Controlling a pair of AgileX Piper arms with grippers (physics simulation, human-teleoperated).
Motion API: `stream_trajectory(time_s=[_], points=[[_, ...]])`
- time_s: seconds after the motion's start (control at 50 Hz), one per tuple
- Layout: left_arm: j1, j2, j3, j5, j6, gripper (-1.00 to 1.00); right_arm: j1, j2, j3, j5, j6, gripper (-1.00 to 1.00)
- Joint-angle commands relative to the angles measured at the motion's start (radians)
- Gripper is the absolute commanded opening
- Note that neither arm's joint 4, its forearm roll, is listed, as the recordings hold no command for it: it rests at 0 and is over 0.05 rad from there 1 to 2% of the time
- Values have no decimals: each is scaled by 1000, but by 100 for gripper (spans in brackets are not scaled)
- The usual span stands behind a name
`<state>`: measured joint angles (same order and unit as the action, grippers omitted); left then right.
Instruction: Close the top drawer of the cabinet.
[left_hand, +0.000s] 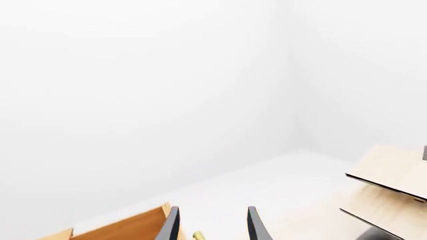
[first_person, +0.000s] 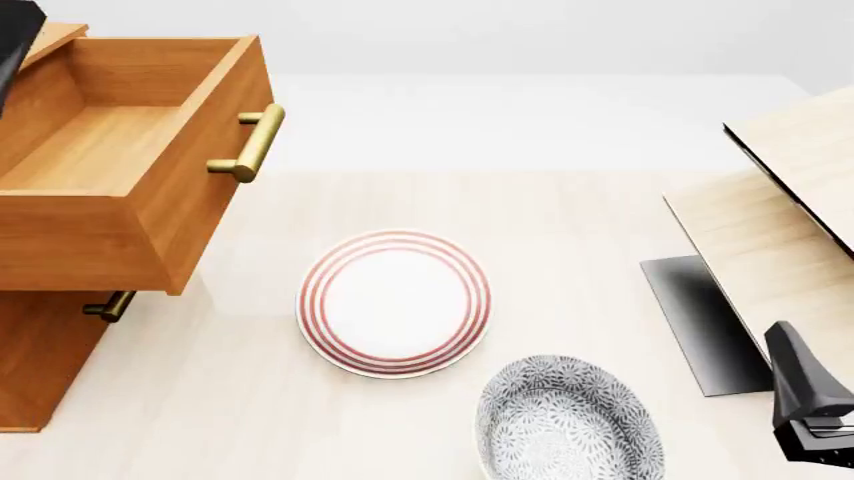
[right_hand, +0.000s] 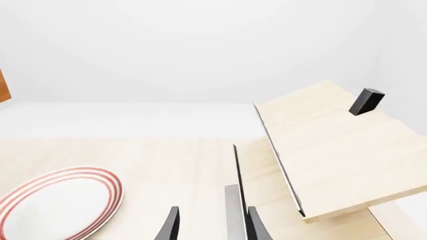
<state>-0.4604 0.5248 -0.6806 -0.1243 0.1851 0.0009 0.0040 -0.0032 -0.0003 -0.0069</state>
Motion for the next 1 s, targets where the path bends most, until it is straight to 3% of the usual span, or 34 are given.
stream_trajectory(time_s=[0.02, 0.6, 1.0], points=[[-52, 76, -33, -15, 37, 100, 0, 0, 0, 0, 1, 100], [-199, 317, -137, -50, 128, 100, 0, 0, 0, 0, 0, 100], [-233, 473, -245, -15, 144, 100, 0, 0, 0, 0, 0, 100]])
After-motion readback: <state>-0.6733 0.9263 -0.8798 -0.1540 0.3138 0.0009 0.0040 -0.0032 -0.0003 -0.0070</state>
